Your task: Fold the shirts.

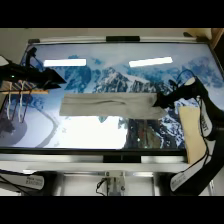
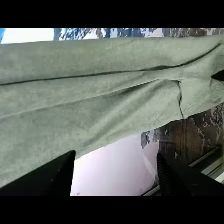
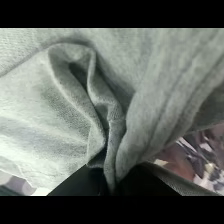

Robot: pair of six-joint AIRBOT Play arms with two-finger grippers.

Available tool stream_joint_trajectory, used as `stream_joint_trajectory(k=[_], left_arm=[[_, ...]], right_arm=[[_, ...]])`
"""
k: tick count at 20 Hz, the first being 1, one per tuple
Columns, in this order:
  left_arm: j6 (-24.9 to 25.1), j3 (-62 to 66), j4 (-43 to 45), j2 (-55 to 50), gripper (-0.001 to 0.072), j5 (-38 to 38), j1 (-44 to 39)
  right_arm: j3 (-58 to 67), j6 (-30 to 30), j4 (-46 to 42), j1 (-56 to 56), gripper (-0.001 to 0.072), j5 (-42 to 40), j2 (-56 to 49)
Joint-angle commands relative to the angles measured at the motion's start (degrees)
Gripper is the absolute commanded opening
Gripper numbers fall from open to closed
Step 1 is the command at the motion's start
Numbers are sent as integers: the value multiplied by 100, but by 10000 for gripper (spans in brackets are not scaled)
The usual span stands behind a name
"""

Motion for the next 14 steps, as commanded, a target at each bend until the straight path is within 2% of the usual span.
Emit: stream_joint_trajectory(k=[1,2,3,4,5,8,12,14], left_arm=[[186,2,0,4,600,568,-608],[173,-35,0,-46,597,780,-839],[173,-83,0,-118,471,968,-1078],[170,-157,0,-243,193,1174,-1355],[168,-225,-2,-393,44,1364,-1646],[-83,-284,-273,-1054,43,2031,-2627],[-133,-282,-1705,-1644,42,3222,-3624],[-131,-282,-2184,-1829,42,3482,-4026]], right_arm=[[337,87,214,177,83,385,127],[481,70,345,170,82,468,334],[636,94,415,168,82,546,560],[791,177,415,170,82,656,846],[898,249,422,186,82,772,1123],[1115,476,442,212,82,1244,1974],[1126,769,439,212,82,1781,2942],[1126,874,437,212,83,1937,3307]])
